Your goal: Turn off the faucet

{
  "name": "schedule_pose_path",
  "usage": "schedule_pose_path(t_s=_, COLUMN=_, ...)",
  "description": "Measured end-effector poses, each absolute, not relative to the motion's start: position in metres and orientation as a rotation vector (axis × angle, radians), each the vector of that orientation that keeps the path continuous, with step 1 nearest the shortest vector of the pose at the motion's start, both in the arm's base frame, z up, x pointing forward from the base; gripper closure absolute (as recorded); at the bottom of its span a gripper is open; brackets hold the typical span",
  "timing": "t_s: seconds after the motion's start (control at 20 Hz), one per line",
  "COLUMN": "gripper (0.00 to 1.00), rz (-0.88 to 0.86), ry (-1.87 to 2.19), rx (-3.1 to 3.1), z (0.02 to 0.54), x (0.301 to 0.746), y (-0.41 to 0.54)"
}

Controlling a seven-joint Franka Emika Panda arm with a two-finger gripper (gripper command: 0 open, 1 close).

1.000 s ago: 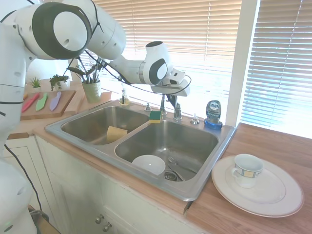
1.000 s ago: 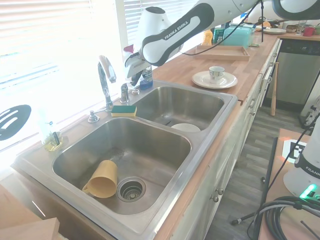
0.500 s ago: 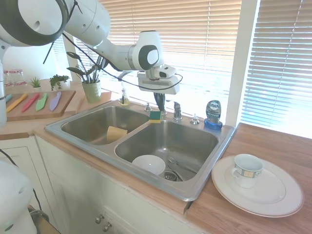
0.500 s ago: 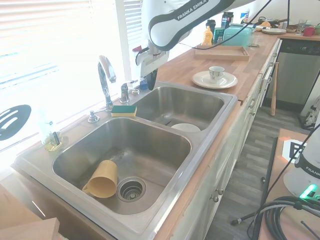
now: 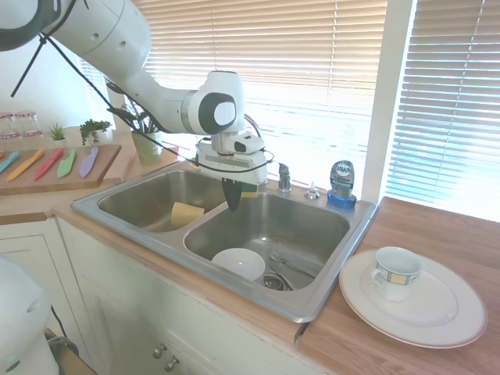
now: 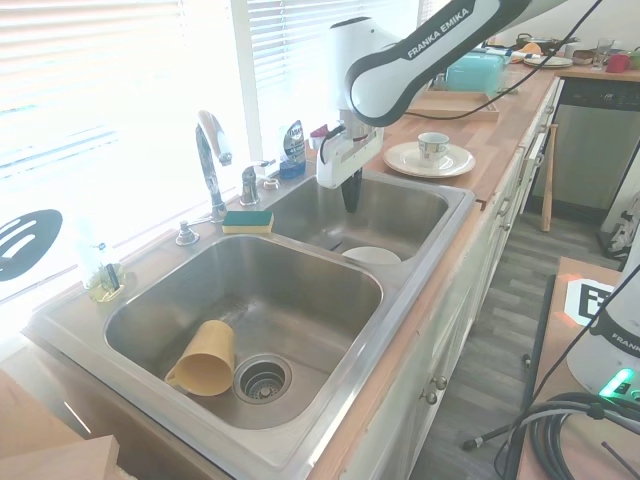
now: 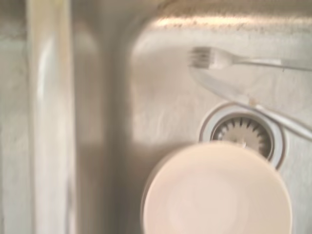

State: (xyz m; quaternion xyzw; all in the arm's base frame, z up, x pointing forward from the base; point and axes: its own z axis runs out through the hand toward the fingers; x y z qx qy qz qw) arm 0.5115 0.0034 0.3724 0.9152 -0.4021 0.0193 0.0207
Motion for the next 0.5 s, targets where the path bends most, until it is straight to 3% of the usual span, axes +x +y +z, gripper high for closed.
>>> schedule_pose_path(t_s=0.5, gripper=0.0, rz=0.08, ry=-1.25, rx=2.847, z=0.377, x=0.466, y=0.011)
